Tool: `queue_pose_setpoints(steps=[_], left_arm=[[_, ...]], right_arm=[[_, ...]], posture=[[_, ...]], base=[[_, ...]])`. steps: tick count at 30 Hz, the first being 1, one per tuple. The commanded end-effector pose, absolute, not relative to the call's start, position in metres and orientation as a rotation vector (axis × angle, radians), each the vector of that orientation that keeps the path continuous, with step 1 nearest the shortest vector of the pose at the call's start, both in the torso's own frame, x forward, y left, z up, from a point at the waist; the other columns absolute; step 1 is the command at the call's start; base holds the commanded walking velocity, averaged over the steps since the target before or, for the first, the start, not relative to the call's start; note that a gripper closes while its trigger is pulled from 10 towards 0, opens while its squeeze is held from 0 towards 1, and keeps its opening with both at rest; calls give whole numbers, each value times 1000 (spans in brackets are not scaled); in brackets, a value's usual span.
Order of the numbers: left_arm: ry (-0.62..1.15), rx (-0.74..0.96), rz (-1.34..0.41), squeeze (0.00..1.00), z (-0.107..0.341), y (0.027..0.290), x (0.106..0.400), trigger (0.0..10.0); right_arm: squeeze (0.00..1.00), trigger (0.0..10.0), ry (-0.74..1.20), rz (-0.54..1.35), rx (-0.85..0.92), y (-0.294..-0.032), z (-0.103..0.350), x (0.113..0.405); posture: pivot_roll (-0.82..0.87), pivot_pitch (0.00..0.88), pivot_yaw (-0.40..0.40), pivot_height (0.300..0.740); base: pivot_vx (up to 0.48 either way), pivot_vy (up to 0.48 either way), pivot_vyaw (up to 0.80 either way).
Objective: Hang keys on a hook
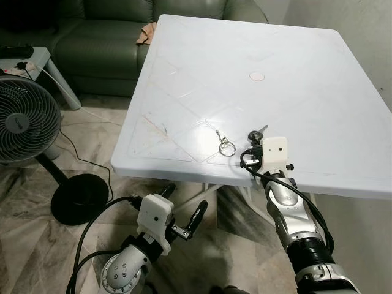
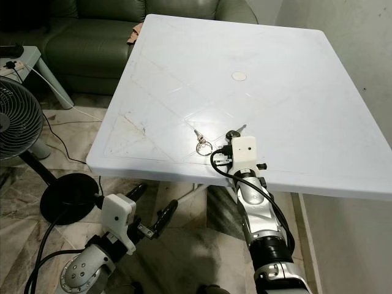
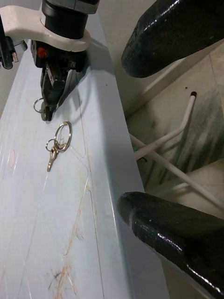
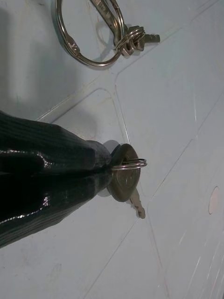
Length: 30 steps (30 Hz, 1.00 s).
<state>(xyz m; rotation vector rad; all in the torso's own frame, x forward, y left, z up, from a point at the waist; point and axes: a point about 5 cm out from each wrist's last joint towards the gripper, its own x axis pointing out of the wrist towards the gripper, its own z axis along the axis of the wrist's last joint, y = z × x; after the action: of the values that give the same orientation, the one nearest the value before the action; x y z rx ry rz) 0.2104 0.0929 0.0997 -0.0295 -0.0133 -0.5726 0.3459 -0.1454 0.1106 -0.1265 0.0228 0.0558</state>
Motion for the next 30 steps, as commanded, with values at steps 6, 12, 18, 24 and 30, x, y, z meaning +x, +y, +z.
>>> queue_pose_setpoints(steps=[6,12,18,24,30], left_arm=[[-6,-23,-574,0,99,93,209,10000],[-21,-2,-545,0,101,96,215,10000],[-57,-26,-438,0,113,112,239,10000],[-114,-56,-325,0,131,130,267,10000],[-165,-75,-258,0,147,142,284,10000]], right_arm=[[0,0,17,37,-130,-146,112,346],[0,6353,-130,5,-228,-152,128,345],[0,10000,-283,-56,-219,-163,150,338],[0,10000,-307,-55,-140,-167,159,332],[0,10000,-387,12,-70,-162,170,318]], posture=[[88,190,-38,740],[89,169,-34,740],[85,135,-32,740],[77,101,-29,740],[68,70,-25,740]], base=[[0,0,0],[0,0,0],[0,0,0],[0,0,0],[0,0,0]])
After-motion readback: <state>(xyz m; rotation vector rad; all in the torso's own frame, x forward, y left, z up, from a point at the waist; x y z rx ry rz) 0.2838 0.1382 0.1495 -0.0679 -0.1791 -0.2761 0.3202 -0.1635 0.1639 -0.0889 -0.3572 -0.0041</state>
